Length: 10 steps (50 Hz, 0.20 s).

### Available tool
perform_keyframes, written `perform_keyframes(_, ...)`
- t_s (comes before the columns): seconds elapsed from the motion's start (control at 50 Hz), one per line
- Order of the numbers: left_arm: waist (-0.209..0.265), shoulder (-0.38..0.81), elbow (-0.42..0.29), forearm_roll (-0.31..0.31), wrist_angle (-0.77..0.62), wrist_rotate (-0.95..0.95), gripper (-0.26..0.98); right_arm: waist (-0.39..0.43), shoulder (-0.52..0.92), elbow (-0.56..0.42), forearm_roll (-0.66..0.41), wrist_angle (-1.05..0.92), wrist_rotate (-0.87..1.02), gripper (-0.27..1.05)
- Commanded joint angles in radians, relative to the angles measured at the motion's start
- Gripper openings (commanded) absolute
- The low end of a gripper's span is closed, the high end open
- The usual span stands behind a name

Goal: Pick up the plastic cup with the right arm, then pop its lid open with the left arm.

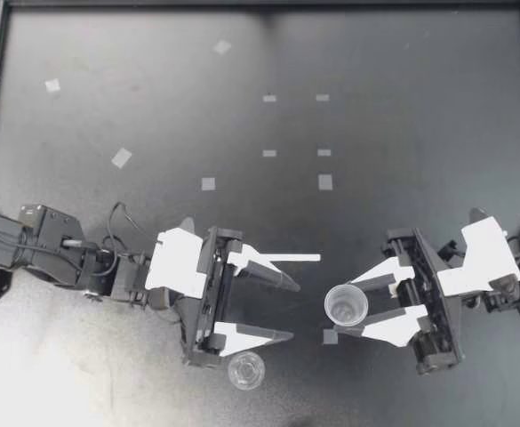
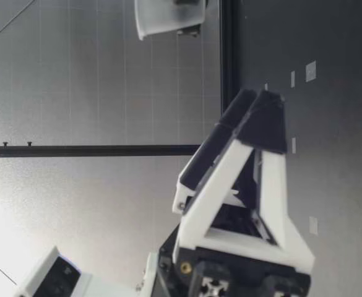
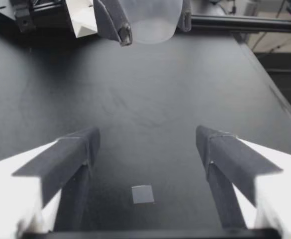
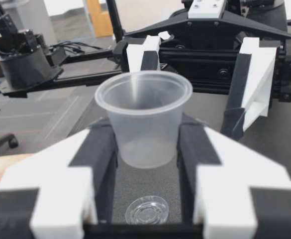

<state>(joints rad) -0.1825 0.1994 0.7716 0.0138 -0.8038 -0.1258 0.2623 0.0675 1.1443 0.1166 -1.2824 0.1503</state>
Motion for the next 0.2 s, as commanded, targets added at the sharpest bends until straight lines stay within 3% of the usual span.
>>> perform_keyframes(0.0, -0.002, -0.034, -0.012, 0.0, -0.011, 0.003, 0.7, -0.003, -0.009, -0.012, 0.002, -0.012, -0.002, 0.37)
perform_keyframes(0.18, -0.002, -0.035, -0.012, 0.0, -0.011, 0.003, 0.7, -0.003, -0.009, -0.012, 0.002, -0.006, -0.002, 0.37)
